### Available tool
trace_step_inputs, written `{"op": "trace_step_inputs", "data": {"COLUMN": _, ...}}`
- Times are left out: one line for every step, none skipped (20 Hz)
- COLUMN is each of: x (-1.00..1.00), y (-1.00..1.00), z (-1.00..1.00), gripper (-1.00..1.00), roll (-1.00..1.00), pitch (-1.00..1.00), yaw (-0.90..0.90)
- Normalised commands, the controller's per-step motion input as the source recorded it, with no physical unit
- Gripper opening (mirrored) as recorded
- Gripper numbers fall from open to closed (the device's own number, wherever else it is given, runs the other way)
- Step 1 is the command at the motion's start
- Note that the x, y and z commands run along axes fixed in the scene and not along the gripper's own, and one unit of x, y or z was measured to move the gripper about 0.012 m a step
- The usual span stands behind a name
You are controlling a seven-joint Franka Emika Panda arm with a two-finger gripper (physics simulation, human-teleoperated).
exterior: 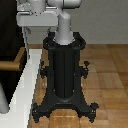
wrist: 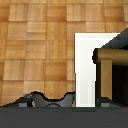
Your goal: Open the door by pressing down and pulling on the handle.
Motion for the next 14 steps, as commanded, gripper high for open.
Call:
{"op": "trace_step_inputs", "data": {"x": 0.0, "y": -1.0, "z": 0.0, "gripper": 1.0, "roll": 0.0, "pitch": 0.0, "yaw": 0.0}}
{"op": "trace_step_inputs", "data": {"x": 0.0, "y": 0.0, "z": 0.0, "gripper": 1.0, "roll": 0.0, "pitch": 0.0, "yaw": 0.0}}
{"op": "trace_step_inputs", "data": {"x": 0.0, "y": -1.0, "z": 0.0, "gripper": 1.0, "roll": 0.0, "pitch": 0.0, "yaw": 0.0}}
{"op": "trace_step_inputs", "data": {"x": 0.0, "y": 0.0, "z": 0.0, "gripper": 1.0, "roll": 0.0, "pitch": 0.0, "yaw": 0.0}}
{"op": "trace_step_inputs", "data": {"x": 0.0, "y": -1.0, "z": 0.0, "gripper": 1.0, "roll": 0.0, "pitch": 0.0, "yaw": 0.0}}
{"op": "trace_step_inputs", "data": {"x": 0.0, "y": -1.0, "z": 0.0, "gripper": 1.0, "roll": 0.0, "pitch": 0.0, "yaw": 0.0}}
{"op": "trace_step_inputs", "data": {"x": 0.0, "y": 0.0, "z": 0.0, "gripper": 1.0, "roll": 0.0, "pitch": 0.0, "yaw": 0.0}}
{"op": "trace_step_inputs", "data": {"x": 0.0, "y": 0.0, "z": 0.0, "gripper": 1.0, "roll": 0.0, "pitch": 0.0, "yaw": -0.15}}
{"op": "trace_step_inputs", "data": {"x": 0.0, "y": 0.0, "z": 0.0, "gripper": 1.0, "roll": 0.0, "pitch": 0.0, "yaw": -0.15}}
{"op": "trace_step_inputs", "data": {"x": 0.0, "y": 0.0, "z": 0.0, "gripper": 1.0, "roll": 0.0, "pitch": 0.0, "yaw": -0.15}}
{"op": "trace_step_inputs", "data": {"x": 0.0, "y": 0.0, "z": 0.0, "gripper": 1.0, "roll": 0.0, "pitch": 0.0, "yaw": 0.0}}
{"op": "trace_step_inputs", "data": {"x": 0.0, "y": -1.0, "z": 0.0, "gripper": 1.0, "roll": 0.0, "pitch": 0.0, "yaw": 0.0}}
{"op": "trace_step_inputs", "data": {"x": 0.0, "y": 0.0, "z": 0.0, "gripper": 1.0, "roll": 0.0, "pitch": 0.0, "yaw": 0.0}}
{"op": "trace_step_inputs", "data": {"x": 0.0, "y": 0.0, "z": 0.0, "gripper": 1.0, "roll": 0.0, "pitch": 0.0, "yaw": 0.0}}
